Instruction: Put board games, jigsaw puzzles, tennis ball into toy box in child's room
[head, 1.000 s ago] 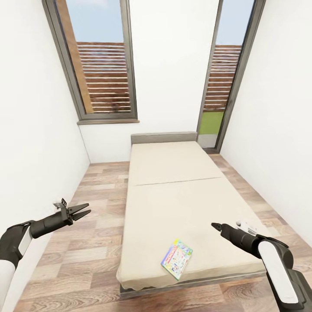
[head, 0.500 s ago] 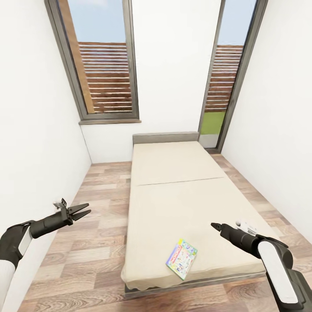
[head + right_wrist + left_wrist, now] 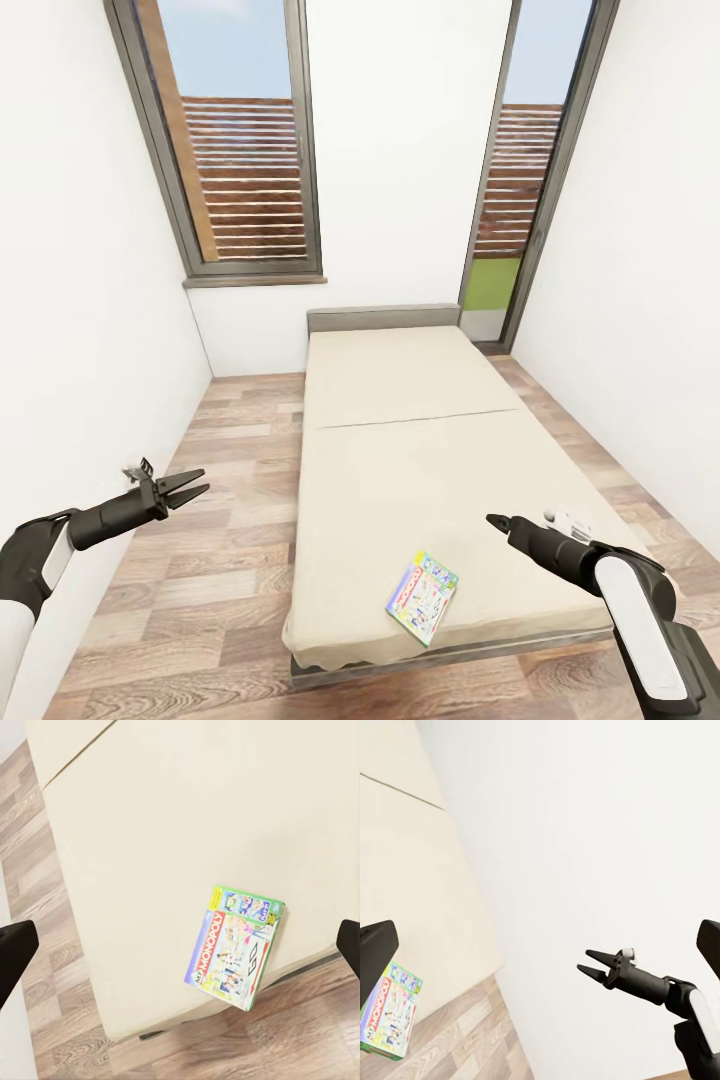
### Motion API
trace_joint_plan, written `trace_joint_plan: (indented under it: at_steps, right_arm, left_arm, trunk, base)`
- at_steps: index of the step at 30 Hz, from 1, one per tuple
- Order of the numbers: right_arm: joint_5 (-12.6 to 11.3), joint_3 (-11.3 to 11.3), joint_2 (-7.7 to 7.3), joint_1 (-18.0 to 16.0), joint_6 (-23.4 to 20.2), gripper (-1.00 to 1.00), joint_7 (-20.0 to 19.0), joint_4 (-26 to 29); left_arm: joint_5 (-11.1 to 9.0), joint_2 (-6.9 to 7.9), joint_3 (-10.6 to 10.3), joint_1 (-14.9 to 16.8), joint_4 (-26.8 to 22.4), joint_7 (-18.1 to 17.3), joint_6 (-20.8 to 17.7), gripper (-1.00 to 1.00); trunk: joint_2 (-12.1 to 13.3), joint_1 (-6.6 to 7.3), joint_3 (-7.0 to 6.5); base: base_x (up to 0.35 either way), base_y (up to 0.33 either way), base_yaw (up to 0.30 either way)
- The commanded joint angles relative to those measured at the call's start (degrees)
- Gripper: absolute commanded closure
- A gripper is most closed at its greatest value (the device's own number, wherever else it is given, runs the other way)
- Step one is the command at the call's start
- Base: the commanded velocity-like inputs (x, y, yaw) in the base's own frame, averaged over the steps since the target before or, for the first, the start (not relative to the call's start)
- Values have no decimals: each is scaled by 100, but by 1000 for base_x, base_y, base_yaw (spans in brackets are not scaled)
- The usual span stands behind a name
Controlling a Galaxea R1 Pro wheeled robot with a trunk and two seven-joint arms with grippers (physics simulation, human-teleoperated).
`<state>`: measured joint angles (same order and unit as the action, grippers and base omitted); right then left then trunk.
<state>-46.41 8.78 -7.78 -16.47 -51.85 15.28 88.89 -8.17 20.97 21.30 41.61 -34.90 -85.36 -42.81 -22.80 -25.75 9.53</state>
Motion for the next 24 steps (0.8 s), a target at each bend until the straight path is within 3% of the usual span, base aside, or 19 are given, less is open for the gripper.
trace_joint_plan:
  at_steps: [1,17,24]
  right_arm:
    - [-60,1,-2,-5,-19,-100,54,6]
    - [-62,0,-3,-5,-19,-100,54,5]
    - [-53,1,0,-5,-19,-100,54,44]
  left_arm:
    - [1,1,3,5,0,-22,-59,-100]
    - [7,1,5,5,-8,0,-61,-100]
    - [5,-5,0,2,-8,-2,-61,-100]
  trunk:
    - [-12,-3,12]
    - [-12,-3,12]
    - [-12,-3,12]
  base:
    - [0,0,0]
    - [-2,1,0]
    - [-113,122,13]
